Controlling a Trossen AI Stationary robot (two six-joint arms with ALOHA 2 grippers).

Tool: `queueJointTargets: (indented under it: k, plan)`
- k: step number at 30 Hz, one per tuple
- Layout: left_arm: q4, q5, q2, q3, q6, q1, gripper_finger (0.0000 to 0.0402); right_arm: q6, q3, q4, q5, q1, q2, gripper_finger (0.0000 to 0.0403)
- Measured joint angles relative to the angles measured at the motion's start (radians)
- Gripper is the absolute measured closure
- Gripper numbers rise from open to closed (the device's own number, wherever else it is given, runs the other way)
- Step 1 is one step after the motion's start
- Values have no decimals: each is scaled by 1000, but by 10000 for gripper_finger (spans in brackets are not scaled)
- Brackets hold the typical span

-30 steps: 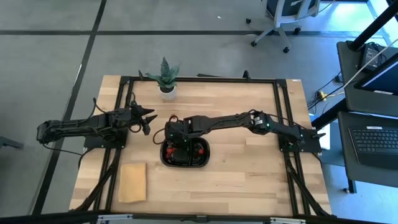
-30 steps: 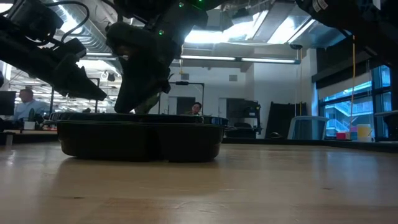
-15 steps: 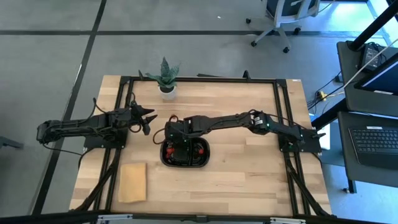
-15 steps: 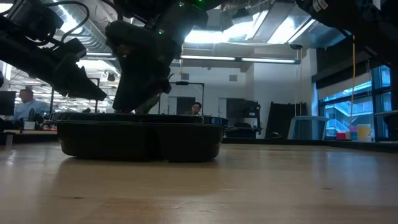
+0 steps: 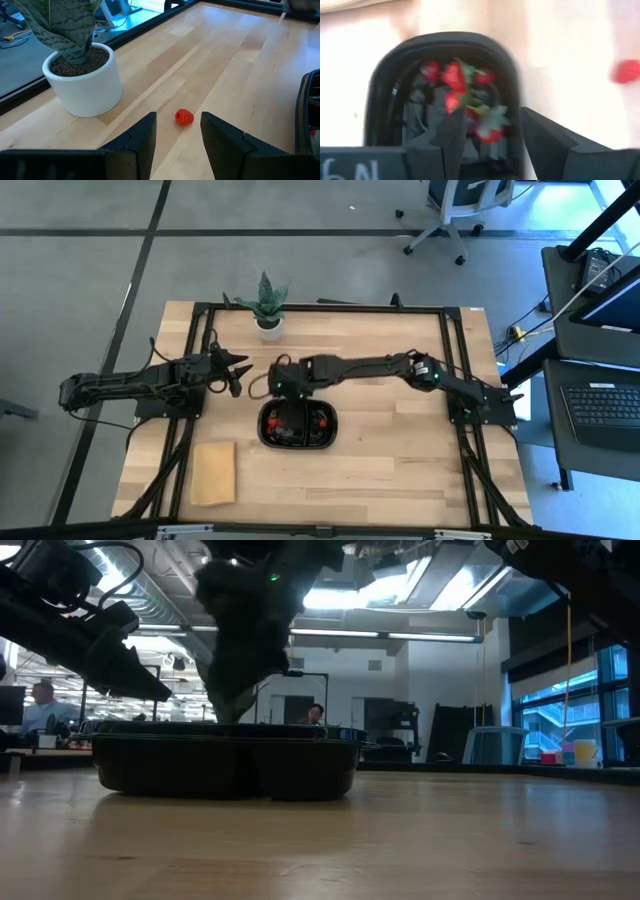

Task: Pick and placing Produce into tupperware
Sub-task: Put the red raspberry into the black bin

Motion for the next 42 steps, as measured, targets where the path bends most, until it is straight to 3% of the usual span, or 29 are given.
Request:
queueJointTargets:
  k: [11, 25, 31, 39, 42]
  plan:
    - [5, 0, 0, 0, 0, 0, 255, -203, 0, -161, -9, -113, -114, 216]
    - [11, 0, 0, 0, 1, 0, 255, -262, 0, -202, -62, -214, -176, 216]
    - [14, 0, 0, 0, 1, 0, 255, -284, 0, -118, -187, -236, -178, 216]
    - [15, 0, 0, 0, 1, 0, 255, -287, 0, 11, -200, -253, -178, 216]
    - [15, 0, 0, 0, 2, 0, 255, -313, 0, 15, -264, -260, -178, 216]
